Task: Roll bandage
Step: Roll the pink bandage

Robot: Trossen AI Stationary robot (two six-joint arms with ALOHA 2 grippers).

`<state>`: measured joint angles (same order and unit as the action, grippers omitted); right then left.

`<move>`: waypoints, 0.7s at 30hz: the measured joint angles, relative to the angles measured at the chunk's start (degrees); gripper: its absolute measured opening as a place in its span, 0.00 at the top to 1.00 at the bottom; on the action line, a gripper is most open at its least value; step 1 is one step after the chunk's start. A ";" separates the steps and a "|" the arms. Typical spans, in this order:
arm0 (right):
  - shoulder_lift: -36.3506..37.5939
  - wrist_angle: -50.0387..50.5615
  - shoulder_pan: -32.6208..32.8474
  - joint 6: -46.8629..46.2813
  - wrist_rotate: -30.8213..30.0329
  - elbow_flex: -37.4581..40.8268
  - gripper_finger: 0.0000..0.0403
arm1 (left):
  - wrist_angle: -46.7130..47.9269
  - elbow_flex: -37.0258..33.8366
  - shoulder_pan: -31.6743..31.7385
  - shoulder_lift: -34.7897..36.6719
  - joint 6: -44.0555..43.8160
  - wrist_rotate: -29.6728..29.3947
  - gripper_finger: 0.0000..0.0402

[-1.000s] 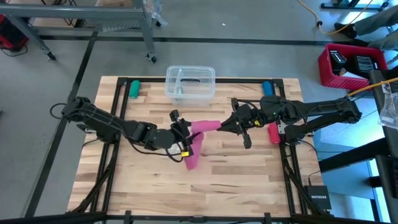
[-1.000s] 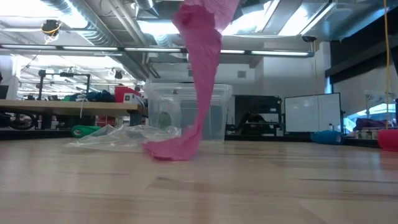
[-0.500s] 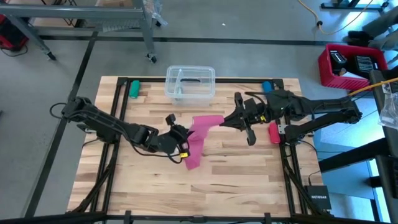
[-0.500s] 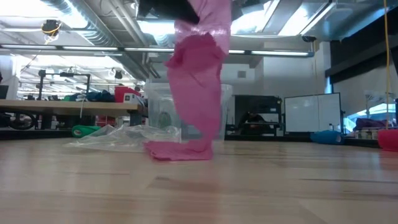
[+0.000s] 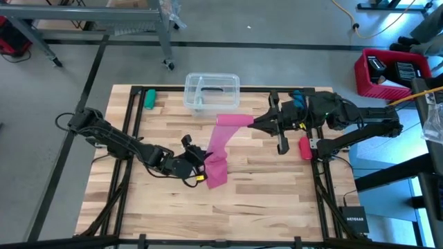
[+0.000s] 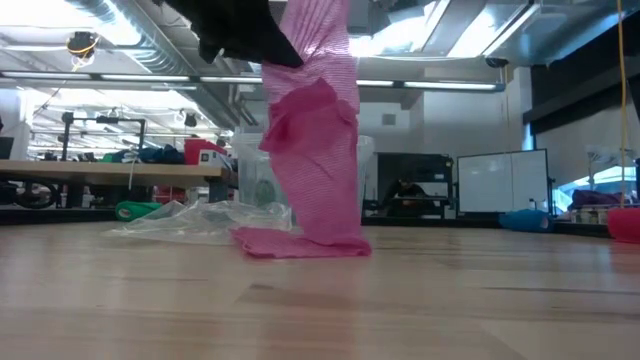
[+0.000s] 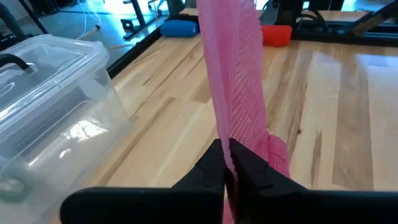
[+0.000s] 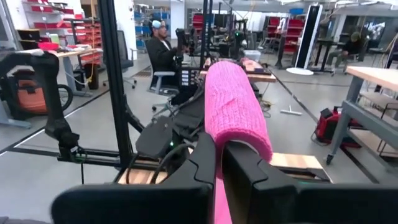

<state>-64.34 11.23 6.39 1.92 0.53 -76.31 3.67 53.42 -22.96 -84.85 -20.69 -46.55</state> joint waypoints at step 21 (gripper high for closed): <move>-1.55 13.08 -0.04 0.64 1.99 -1.08 0.96 | -14.00 -0.93 1.50 0.10 12.18 6.09 0.90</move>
<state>-65.89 24.31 6.35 2.57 2.52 -77.38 -10.33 52.49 -21.46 -84.75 -8.51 -40.46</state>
